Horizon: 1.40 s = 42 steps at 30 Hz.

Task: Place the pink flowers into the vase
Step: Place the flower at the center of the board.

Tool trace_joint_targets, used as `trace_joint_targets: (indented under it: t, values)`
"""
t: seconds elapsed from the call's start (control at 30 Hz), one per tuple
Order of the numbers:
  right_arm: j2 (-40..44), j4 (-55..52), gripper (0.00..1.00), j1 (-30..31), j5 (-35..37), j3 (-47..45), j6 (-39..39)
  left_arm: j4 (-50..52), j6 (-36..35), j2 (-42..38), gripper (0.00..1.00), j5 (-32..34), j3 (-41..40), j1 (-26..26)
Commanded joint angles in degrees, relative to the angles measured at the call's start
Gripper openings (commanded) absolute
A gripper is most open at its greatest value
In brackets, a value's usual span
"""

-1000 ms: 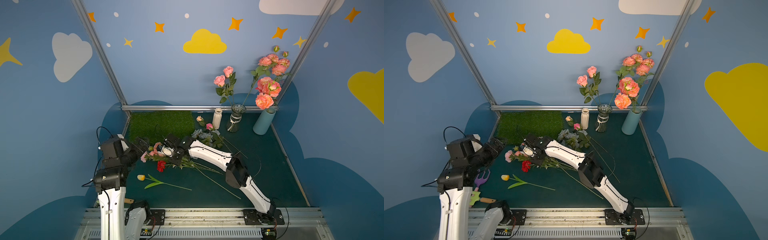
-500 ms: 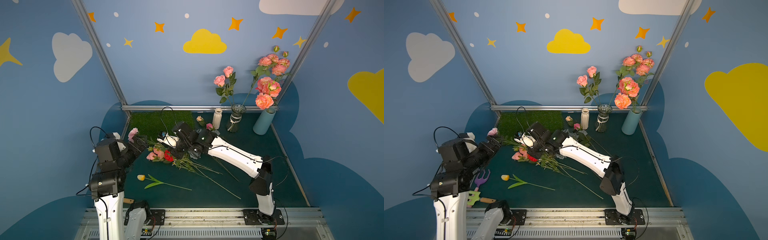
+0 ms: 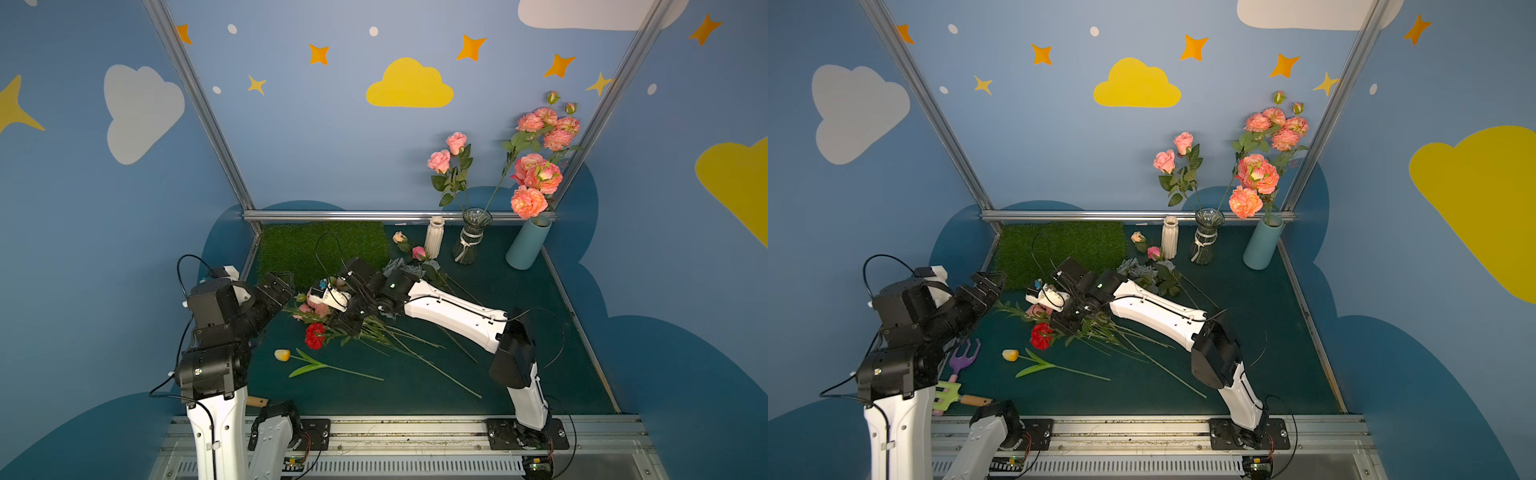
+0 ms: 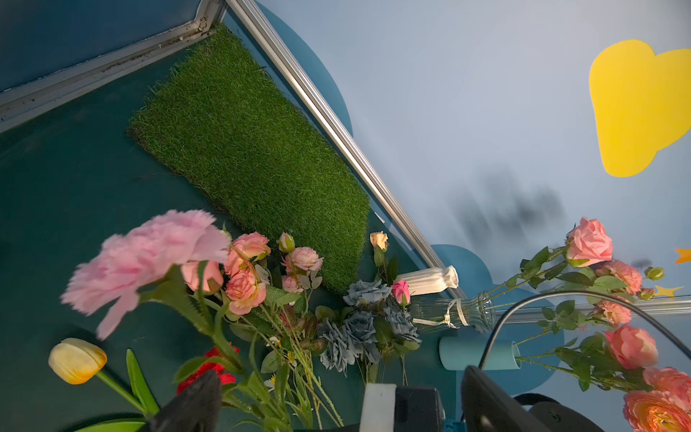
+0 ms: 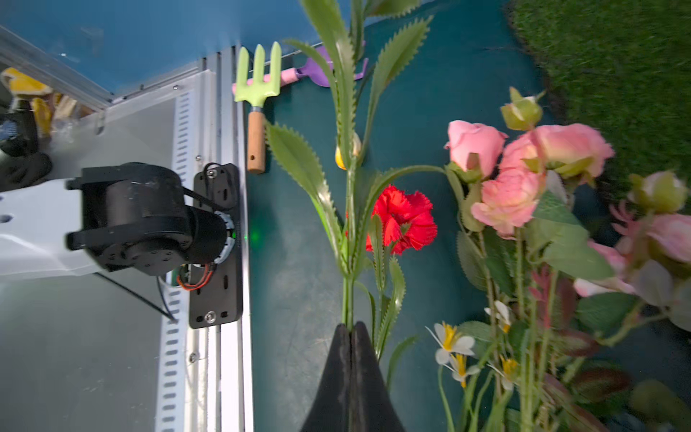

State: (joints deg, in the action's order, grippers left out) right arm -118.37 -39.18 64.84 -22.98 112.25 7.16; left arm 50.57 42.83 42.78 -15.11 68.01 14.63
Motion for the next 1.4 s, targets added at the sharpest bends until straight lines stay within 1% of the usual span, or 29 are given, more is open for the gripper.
trace_joint_targets:
  t: [0.0,0.07,0.27,0.33,0.47,0.57,0.63,0.67,0.83,0.93,1.07,1.1,1.17,1.27,1.3,1.37]
  values:
    - [-1.37,-0.18,0.00,1.86,-5.40,-2.59,-1.55,0.41,-0.55,-0.16,1.00,0.18,0.65,0.24]
    - [-1.72,-0.25,0.00,1.98,-5.86,-5.19,-1.97,0.17,-0.47,-0.15,1.00,0.10,0.48,0.24]
    - [-5.16,-0.65,0.00,2.57,-1.64,-10.58,-2.98,-0.90,0.17,-0.02,1.00,-0.65,-0.66,0.27]
    - [-6.27,-1.26,0.00,2.66,0.99,-11.21,-2.71,-1.13,0.24,0.02,1.00,-0.89,-0.96,0.22]
    - [-6.82,-1.54,0.00,2.56,8.64,-12.38,-2.66,-1.17,0.22,-0.03,1.00,-0.87,-1.29,0.27]
    - [-7.14,-3.63,0.00,2.53,12.65,-11.30,-1.28,-1.08,0.20,-0.06,1.00,-0.80,-1.22,0.29]
    - [-7.40,-5.37,0.14,2.70,14.73,-10.25,-0.45,-1.08,-0.02,-0.15,1.00,-0.68,-1.34,0.30]
    - [-7.29,-6.16,0.19,2.69,15.77,-9.89,0.09,-1.08,-0.11,-0.15,1.00,-0.62,-1.37,0.31]
    - [-2.69,-6.61,0.25,2.41,16.03,-11.13,1.70,-1.00,-0.38,-0.05,1.00,-0.20,-1.47,0.31]
    - [0.71,-6.94,0.25,1.49,14.63,-11.03,2.18,-0.97,-0.29,-0.16,1.00,0.20,-1.63,0.31]
    - [3.72,-7.22,0.24,-0.61,10.50,-9.02,2.51,-1.47,-0.29,0.11,1.00,-0.17,-2.12,0.35]
    - [3.92,-7.21,0.23,-1.22,10.32,-7.99,2.46,-1.57,-0.26,0.10,1.00,-0.27,-2.27,0.32]
    - [3.47,-6.97,0.18,-2.05,12.21,-5.77,2.28,-1.87,-0.29,0.14,1.00,-0.52,-2.75,0.26]
    - [0.35,-7.03,0.08,-2.68,15.72,-1.18,2.36,-2.14,-0.24,0.15,1.00,-0.62,-3.30,0.31]
    - [-1.12,-7.30,0.04,-2.85,15.79,0.78,2.60,-2.22,-0.24,0.11,1.00,-0.36,-3.48,0.31]
    - [-4.21,-7.66,0.02,-3.04,15.05,4.60,2.71,-2.23,-0.45,0.19,1.00,0.05,-3.70,0.31]
